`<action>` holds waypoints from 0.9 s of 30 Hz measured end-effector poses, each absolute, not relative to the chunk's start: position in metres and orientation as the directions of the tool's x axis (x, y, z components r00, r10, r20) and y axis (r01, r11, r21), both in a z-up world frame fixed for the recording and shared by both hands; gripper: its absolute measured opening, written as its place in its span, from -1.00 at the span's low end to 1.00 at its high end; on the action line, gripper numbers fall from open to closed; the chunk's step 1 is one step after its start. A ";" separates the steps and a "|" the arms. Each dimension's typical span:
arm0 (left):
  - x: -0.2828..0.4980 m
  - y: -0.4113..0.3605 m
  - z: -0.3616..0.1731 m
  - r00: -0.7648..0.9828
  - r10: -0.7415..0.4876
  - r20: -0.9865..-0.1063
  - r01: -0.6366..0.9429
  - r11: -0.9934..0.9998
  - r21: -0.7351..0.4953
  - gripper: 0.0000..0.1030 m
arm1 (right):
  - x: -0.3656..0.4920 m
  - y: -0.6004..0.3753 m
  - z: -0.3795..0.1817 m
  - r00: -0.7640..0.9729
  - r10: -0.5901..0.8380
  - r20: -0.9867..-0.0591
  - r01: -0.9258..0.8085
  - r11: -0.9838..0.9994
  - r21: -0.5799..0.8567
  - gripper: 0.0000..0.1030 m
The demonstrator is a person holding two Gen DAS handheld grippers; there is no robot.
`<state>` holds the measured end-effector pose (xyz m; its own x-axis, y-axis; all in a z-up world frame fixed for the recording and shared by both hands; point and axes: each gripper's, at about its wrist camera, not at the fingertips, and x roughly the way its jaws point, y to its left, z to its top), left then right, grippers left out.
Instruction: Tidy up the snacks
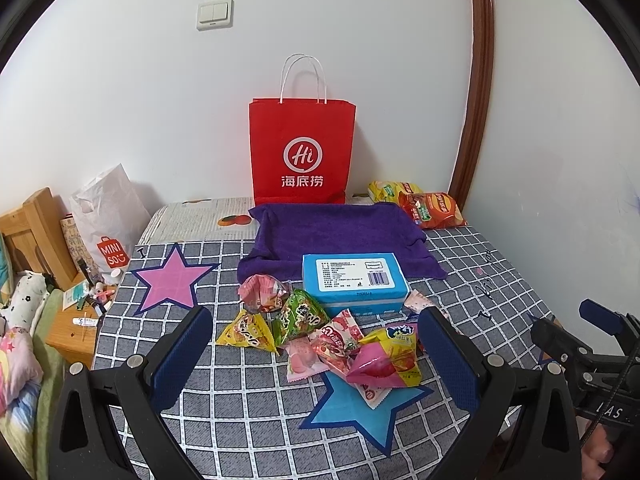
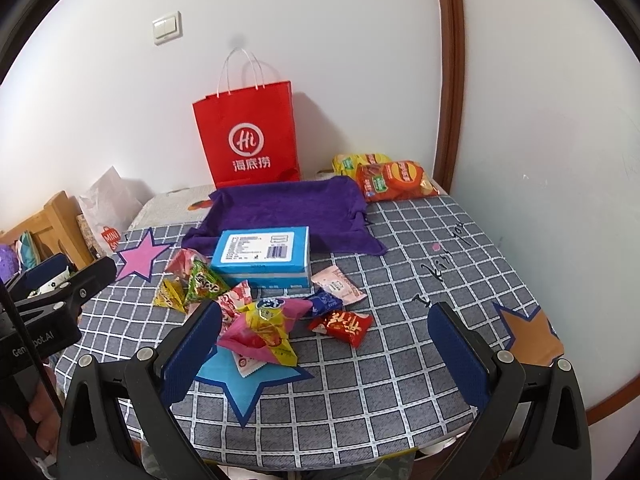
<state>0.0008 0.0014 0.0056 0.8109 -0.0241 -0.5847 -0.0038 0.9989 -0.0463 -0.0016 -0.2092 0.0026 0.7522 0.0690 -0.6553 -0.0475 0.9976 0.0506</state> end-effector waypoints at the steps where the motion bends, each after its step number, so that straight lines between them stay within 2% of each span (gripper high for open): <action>1: 0.001 0.003 0.005 0.811 -0.026 -0.585 -0.003 0.999 -0.048 0.99 | -0.001 -0.209 0.001 0.753 0.068 -0.654 -0.049 0.998 0.047 0.97; 11: 0.027 0.022 -0.018 0.783 -0.017 -0.622 -0.033 0.997 -0.068 0.99 | 0.017 -0.222 -0.021 0.732 0.048 -0.680 0.003 0.997 0.072 0.98; 16: 0.046 0.035 -0.041 0.756 -0.019 -0.654 -0.047 0.995 -0.084 0.98 | 0.034 -0.234 -0.044 0.727 0.069 -0.683 -0.020 0.997 0.079 0.97; 18: 0.056 0.040 -0.051 0.738 -0.040 -0.673 -0.042 0.994 -0.105 0.90 | 0.043 -0.237 -0.058 0.720 0.083 -0.689 -0.045 0.996 0.073 0.97; 24: 0.079 0.050 -0.076 0.710 -0.031 -0.703 -0.052 0.994 -0.096 0.87 | 0.072 -0.243 -0.103 0.664 0.095 -0.742 -0.052 0.995 0.081 0.97; 26: 0.086 0.054 -0.084 0.699 -0.029 -0.715 -0.058 0.994 -0.097 0.87 | 0.081 -0.243 -0.117 0.639 0.111 -0.761 -0.068 0.994 0.089 0.87; 27: 0.090 0.056 -0.089 0.692 -0.028 -0.721 -0.064 0.993 -0.099 0.87 | 0.087 -0.243 -0.125 0.624 0.120 -0.772 -0.076 0.993 0.092 0.74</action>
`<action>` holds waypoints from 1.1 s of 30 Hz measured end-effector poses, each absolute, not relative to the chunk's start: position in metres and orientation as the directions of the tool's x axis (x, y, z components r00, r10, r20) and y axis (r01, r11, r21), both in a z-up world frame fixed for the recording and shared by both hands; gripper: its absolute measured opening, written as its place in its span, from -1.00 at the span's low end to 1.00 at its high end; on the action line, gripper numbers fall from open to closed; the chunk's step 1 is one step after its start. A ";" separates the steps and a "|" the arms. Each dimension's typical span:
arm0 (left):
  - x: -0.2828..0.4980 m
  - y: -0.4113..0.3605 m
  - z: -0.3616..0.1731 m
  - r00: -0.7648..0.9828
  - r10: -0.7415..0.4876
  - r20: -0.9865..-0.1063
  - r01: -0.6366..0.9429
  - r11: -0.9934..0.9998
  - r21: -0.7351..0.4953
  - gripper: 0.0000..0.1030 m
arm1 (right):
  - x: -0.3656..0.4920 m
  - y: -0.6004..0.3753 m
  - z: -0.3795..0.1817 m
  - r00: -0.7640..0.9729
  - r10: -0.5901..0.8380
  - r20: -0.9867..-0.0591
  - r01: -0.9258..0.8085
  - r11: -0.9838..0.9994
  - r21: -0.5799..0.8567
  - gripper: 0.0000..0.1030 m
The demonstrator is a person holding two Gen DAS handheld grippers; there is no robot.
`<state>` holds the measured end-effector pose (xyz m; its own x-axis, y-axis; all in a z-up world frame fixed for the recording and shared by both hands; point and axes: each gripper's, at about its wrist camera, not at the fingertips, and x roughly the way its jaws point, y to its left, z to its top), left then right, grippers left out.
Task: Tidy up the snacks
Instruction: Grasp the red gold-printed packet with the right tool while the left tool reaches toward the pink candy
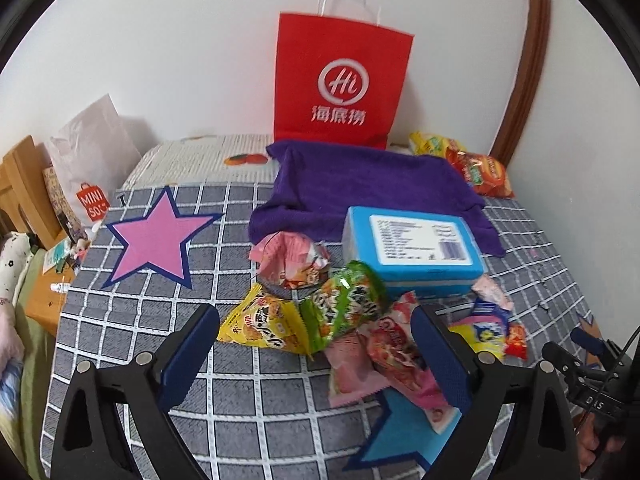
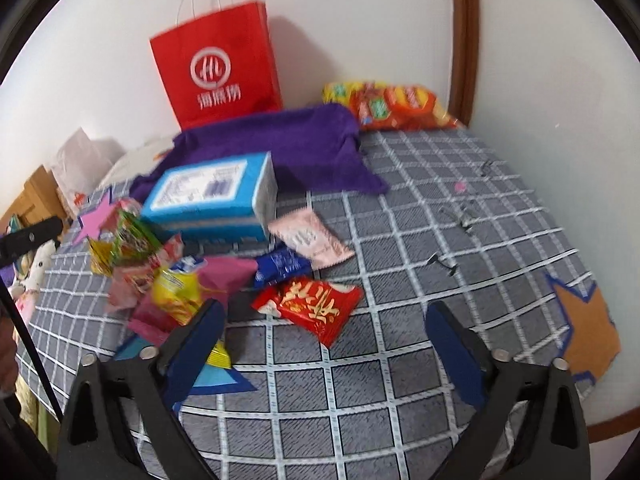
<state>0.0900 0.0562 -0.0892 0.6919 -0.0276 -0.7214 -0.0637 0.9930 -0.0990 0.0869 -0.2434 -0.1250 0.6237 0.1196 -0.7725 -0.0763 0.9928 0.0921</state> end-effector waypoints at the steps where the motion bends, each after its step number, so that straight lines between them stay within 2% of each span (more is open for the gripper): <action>1: 0.094 0.059 -0.094 0.687 -0.026 -0.726 -0.071 0.992 -0.103 0.87 | 0.091 -0.243 -0.132 0.612 0.122 -0.781 -0.081 0.993 0.091 0.66; 6: 0.107 0.067 -0.108 0.678 -0.006 -0.735 -0.096 0.991 -0.096 0.87 | 0.110 -0.240 -0.156 0.585 0.100 -0.805 -0.122 0.992 0.035 0.53; 14: 0.120 0.070 -0.117 0.663 -0.016 -0.749 -0.094 0.990 -0.104 0.87 | 0.127 -0.229 -0.168 0.614 0.136 -0.777 -0.258 0.965 -0.035 0.53; 21: 0.127 0.070 -0.121 0.655 -0.019 -0.755 -0.088 0.991 -0.101 0.87 | 0.137 -0.221 -0.182 0.560 0.199 -0.804 -0.384 0.922 -0.039 0.53; 28: 0.130 0.080 -0.127 0.643 -0.008 -0.766 -0.107 0.989 -0.100 0.87 | 0.121 -0.216 -0.182 0.519 0.242 -0.820 -0.434 0.901 -0.008 0.51; 33: 0.131 0.086 -0.129 0.637 -0.004 -0.771 -0.114 0.989 -0.099 0.87 | 0.107 -0.207 -0.184 0.531 0.233 -0.815 -0.473 0.879 -0.056 0.58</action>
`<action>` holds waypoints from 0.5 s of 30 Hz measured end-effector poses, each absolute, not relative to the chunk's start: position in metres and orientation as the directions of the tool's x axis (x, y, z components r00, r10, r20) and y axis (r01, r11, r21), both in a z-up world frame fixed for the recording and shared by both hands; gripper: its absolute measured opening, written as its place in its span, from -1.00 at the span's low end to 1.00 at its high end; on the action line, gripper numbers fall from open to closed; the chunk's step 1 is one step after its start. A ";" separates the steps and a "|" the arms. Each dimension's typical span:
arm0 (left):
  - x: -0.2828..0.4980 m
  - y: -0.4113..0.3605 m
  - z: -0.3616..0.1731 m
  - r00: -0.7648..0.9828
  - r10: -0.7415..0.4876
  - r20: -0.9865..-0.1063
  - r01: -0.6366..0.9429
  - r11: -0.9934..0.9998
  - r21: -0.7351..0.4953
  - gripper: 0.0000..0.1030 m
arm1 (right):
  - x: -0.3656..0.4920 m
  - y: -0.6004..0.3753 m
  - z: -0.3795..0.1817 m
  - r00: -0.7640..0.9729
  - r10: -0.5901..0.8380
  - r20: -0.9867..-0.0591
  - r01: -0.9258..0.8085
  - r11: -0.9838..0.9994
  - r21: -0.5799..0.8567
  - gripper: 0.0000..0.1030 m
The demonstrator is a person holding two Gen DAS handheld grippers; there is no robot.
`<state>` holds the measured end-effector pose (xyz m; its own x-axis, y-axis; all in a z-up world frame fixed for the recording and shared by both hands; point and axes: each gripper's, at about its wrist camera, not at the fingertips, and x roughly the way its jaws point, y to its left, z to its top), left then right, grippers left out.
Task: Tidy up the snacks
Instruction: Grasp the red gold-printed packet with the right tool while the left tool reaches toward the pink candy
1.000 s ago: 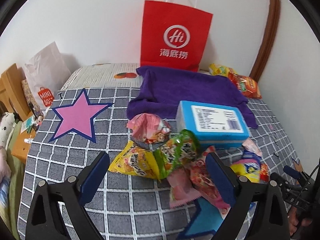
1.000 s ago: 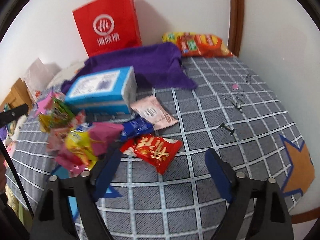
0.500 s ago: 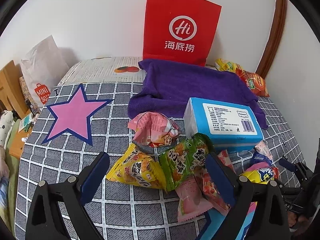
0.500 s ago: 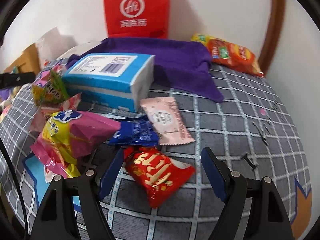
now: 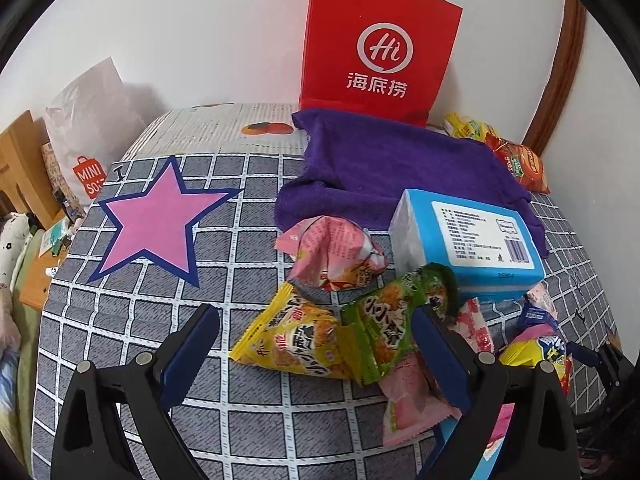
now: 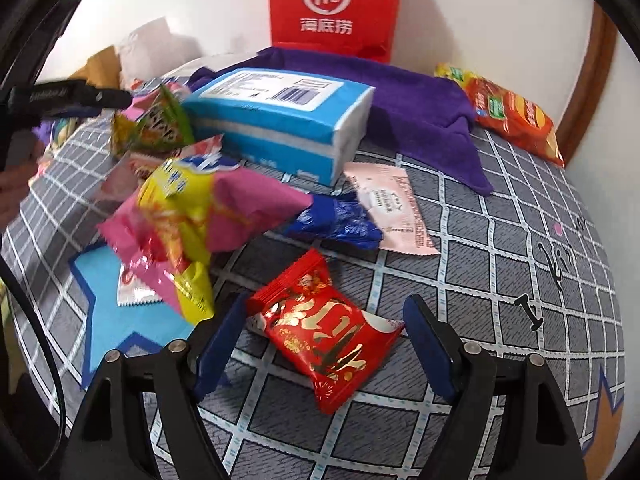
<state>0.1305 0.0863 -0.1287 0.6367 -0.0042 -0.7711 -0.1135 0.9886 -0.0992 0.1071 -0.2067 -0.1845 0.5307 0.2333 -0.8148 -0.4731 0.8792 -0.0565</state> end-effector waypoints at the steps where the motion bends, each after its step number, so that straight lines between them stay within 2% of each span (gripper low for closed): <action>1: 0.130 0.088 -0.129 0.634 -0.002 -0.773 -0.116 0.988 -0.098 0.87 | 0.105 -0.205 -0.186 0.529 0.232 -0.816 -0.486 0.872 -0.067 0.61; 6: 0.130 0.092 -0.131 0.633 0.000 -0.774 -0.122 0.988 -0.100 0.87 | 0.098 -0.205 -0.190 0.530 0.239 -0.813 -0.508 0.858 -0.079 0.60; 10: 0.131 0.094 -0.132 0.630 -0.001 -0.776 -0.124 0.987 -0.102 0.87 | 0.101 -0.209 -0.189 0.535 0.253 -0.806 -0.486 0.872 -0.050 0.29; 12: 0.130 0.094 -0.132 0.630 0.001 -0.777 -0.126 0.987 -0.101 0.87 | 0.104 -0.209 -0.188 0.543 0.239 -0.805 -0.479 0.876 -0.063 0.32; 15: 0.130 0.095 -0.132 0.631 -0.002 -0.776 -0.124 0.987 -0.103 0.87 | 0.104 -0.204 -0.187 0.574 0.195 -0.795 -0.475 0.870 -0.130 0.58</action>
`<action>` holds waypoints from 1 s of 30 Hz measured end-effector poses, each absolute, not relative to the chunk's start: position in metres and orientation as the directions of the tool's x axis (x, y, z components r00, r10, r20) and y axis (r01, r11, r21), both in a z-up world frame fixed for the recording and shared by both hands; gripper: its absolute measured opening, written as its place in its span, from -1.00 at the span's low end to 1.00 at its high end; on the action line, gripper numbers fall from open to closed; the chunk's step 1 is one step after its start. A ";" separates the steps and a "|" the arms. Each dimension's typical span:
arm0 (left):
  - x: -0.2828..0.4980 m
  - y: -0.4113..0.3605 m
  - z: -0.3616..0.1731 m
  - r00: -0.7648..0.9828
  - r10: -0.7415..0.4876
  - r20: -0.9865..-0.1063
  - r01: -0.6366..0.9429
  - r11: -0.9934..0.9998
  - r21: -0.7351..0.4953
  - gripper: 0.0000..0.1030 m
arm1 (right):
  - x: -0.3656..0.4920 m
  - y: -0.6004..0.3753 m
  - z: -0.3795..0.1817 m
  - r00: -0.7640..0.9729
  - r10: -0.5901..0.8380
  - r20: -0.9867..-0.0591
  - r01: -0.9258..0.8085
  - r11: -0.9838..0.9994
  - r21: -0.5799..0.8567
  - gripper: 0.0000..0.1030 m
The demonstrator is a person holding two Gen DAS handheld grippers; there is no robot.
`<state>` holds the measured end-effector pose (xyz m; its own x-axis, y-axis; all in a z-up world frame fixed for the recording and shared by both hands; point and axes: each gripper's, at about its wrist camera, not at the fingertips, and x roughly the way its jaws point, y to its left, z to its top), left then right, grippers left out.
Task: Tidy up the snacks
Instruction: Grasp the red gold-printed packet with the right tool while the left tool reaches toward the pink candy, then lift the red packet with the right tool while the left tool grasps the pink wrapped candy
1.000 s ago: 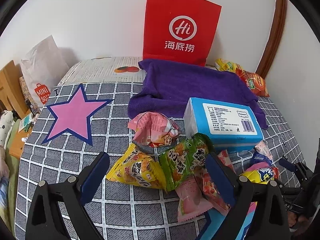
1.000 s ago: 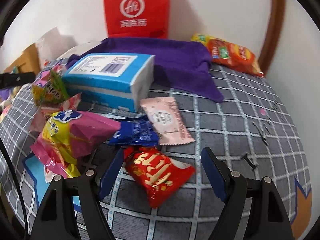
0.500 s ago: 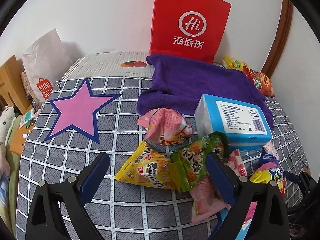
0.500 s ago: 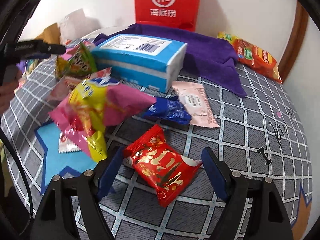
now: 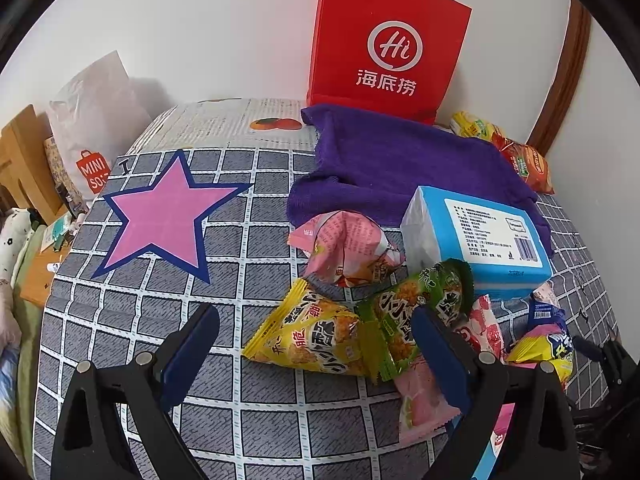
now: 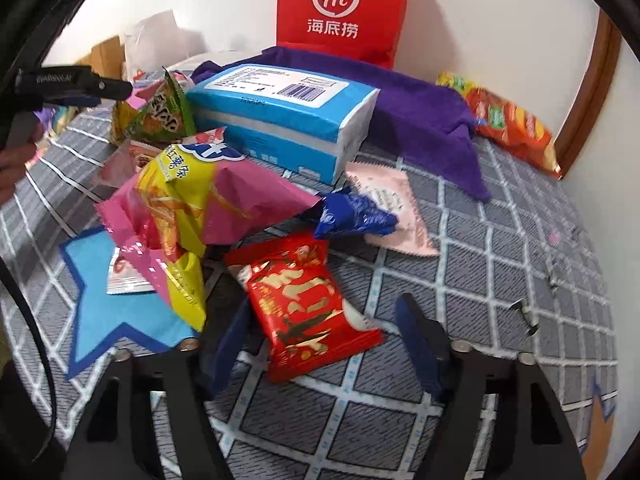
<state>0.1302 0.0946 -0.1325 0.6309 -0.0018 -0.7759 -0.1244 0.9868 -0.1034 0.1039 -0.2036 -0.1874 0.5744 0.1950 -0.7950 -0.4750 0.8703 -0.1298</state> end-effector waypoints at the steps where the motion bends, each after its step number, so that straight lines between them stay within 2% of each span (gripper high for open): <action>1: 0.130 0.095 -0.133 0.631 -0.002 -0.776 -0.125 0.987 -0.104 0.87 | 0.104 -0.201 -0.187 0.587 0.188 -0.788 -0.479 0.865 -0.151 0.60; 5: 0.129 0.094 -0.131 0.634 -0.004 -0.773 -0.123 0.987 -0.106 0.87 | 0.104 -0.193 -0.188 0.594 0.215 -0.776 -0.514 0.842 -0.160 0.54; 6: 0.128 0.095 -0.130 0.636 -0.003 -0.772 -0.123 0.987 -0.105 0.87 | 0.104 -0.193 -0.188 0.593 0.223 -0.774 -0.518 0.841 -0.155 0.23; 7: 0.127 0.095 -0.129 0.640 0.002 -0.769 -0.126 0.987 -0.103 0.87 | 0.105 -0.193 -0.188 0.579 0.247 -0.777 -0.530 0.838 -0.128 -0.16; 8: 0.126 0.097 -0.128 0.644 0.009 -0.765 -0.132 0.986 -0.100 0.87 | 0.106 -0.193 -0.188 0.568 0.262 -0.781 -0.531 0.841 -0.104 -0.22; 21: 0.139 0.102 -0.136 0.633 -0.018 -0.774 -0.125 0.984 -0.125 0.87 | 0.082 -0.214 -0.169 0.623 0.229 -0.748 -0.407 0.912 -0.060 -0.22; 30: 0.182 0.092 -0.130 0.582 0.032 -0.812 -0.135 0.989 -0.057 0.87 | 0.087 -0.224 -0.151 0.649 0.204 -0.733 -0.355 0.933 -0.054 -0.22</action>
<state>0.1825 0.0923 -0.1305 0.5825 0.0323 -0.8122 -0.1348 0.9892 -0.0574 0.0869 -0.2236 -0.1513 0.6493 0.2043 -0.7326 -0.3548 0.9334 -0.0541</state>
